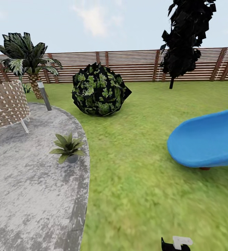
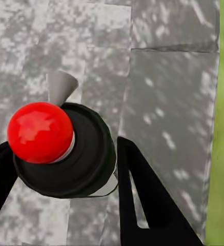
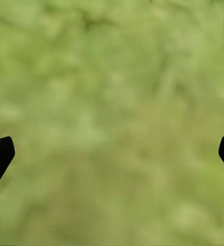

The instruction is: Pick up the pesticide atomizer in the garden and spray insectifuge to fully cover both potted plants in the garden.

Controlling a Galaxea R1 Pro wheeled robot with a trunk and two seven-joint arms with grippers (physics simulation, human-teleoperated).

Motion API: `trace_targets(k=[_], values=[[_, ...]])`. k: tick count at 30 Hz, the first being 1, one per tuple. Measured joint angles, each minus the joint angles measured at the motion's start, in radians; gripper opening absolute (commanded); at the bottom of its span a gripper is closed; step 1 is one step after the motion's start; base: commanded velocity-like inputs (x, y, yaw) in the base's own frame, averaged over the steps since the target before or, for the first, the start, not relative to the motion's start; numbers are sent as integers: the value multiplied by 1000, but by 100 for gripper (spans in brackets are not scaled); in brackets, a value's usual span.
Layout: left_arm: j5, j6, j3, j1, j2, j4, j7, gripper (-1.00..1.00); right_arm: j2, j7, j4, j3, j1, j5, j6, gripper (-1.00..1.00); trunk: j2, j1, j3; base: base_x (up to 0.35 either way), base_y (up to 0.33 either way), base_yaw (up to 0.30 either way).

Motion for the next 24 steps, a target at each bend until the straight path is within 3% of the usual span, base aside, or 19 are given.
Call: trace_targets(k=[5,24], values=[[0,0,0,0,0,0,0,-100,0,0,0,0,0,0,0,100,0,0,0,238,276,180],[13,0,0,0,0,0,0,-100,-2,-1,0,0,0,-1,0,100,0,0,0,238,255,4]])
